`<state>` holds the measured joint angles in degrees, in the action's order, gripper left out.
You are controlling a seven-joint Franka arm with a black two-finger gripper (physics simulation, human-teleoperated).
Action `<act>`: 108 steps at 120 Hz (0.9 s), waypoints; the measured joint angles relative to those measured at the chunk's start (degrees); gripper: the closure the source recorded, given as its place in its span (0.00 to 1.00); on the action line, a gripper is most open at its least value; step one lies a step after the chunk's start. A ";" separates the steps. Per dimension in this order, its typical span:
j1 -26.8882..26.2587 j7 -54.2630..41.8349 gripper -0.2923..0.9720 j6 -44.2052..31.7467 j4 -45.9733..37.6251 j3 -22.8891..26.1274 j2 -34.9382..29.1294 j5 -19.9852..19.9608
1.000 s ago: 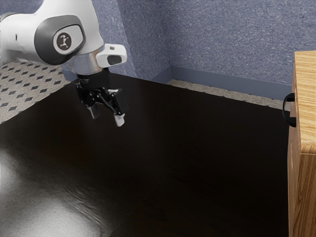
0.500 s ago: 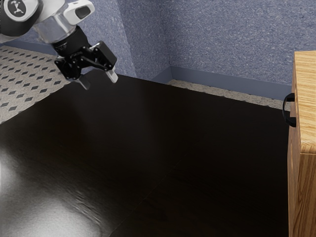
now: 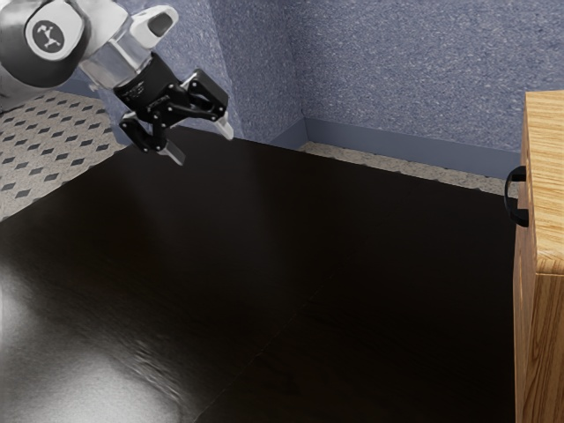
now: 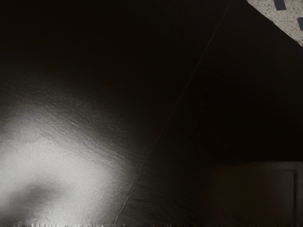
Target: Pull the drawer handle with one arm to open the drawer
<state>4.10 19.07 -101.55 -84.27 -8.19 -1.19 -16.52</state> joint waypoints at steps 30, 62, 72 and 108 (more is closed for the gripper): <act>-24.14 2.69 0.23 -17.37 -12.67 -0.06 -3.98 -5.41; -25.57 4.54 0.23 -29.27 -17.88 -0.08 -7.01 -9.08; -27.04 4.99 0.23 -31.98 -18.18 -0.02 -6.76 -9.66; -31.44 6.22 0.23 -37.52 -20.42 -0.06 -6.48 -11.37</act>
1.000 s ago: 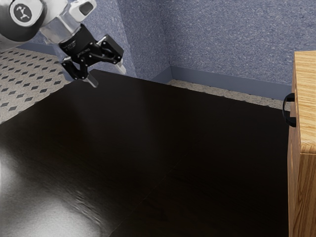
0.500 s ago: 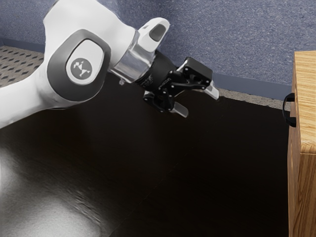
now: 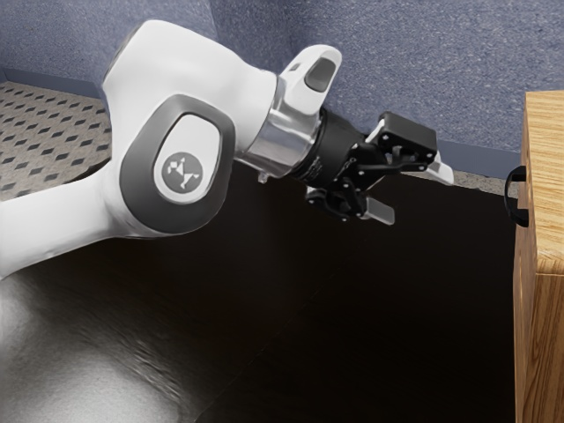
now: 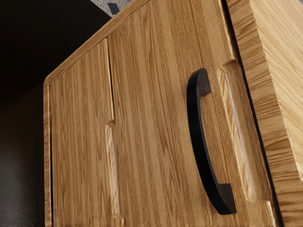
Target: Pull the drawer handle with one arm to open the drawer
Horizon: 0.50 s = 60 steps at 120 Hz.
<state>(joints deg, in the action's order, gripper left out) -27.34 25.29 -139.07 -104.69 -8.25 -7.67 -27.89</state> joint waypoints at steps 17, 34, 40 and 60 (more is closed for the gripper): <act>-0.53 0.39 0.23 -1.30 -0.67 0.07 -0.46 -0.54; -1.55 0.71 0.23 -2.36 -0.95 0.08 -0.48 -0.99; -1.65 0.80 0.23 -2.76 -1.20 0.08 -0.40 -1.12; -1.75 1.08 0.23 -3.56 -1.10 0.08 0.26 -1.46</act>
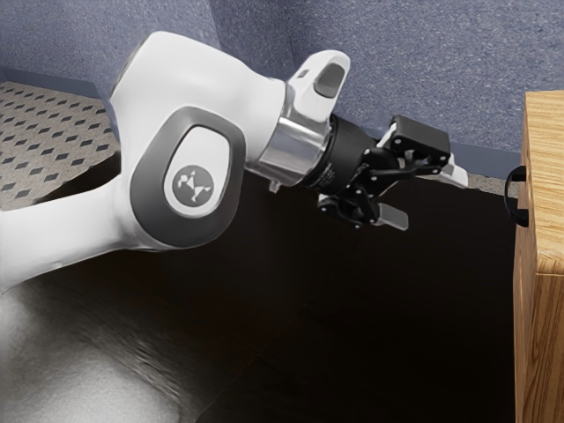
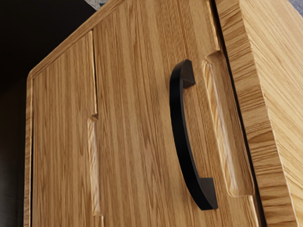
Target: Pull the drawer handle with one arm to open the drawer
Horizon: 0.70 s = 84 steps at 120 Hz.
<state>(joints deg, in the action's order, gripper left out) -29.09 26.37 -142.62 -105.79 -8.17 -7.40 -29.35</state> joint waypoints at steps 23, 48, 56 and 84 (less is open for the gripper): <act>-0.06 0.24 0.23 -0.39 0.66 -0.02 1.24 -0.27; 0.25 0.45 0.23 -0.54 0.73 -0.09 2.07 -0.30; 0.38 0.51 0.23 -0.57 1.00 -0.09 2.63 -0.29; 0.33 0.67 0.23 -0.61 4.01 -0.09 5.27 -0.27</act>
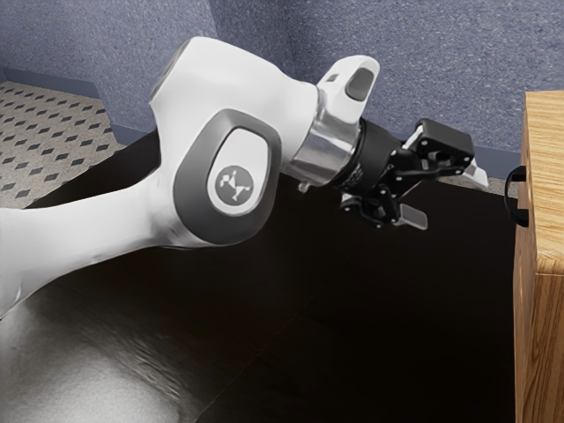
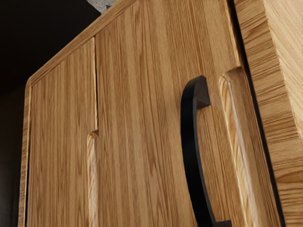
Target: Pull the drawer handle with one arm to open the drawer
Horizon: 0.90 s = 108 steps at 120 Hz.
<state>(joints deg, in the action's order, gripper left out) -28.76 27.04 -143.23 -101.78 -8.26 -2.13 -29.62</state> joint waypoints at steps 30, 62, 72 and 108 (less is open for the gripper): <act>0.00 0.13 0.23 -0.02 0.33 0.00 0.85 -0.07; 0.26 0.23 0.23 -0.02 1.84 0.00 2.30 -0.08; 0.38 0.26 0.23 -0.02 2.50 0.00 3.15 -0.08; 0.04 0.34 0.23 -0.02 2.92 0.00 4.32 -0.09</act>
<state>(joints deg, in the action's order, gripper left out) -28.71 27.38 -143.25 -98.86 -8.26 2.19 -29.71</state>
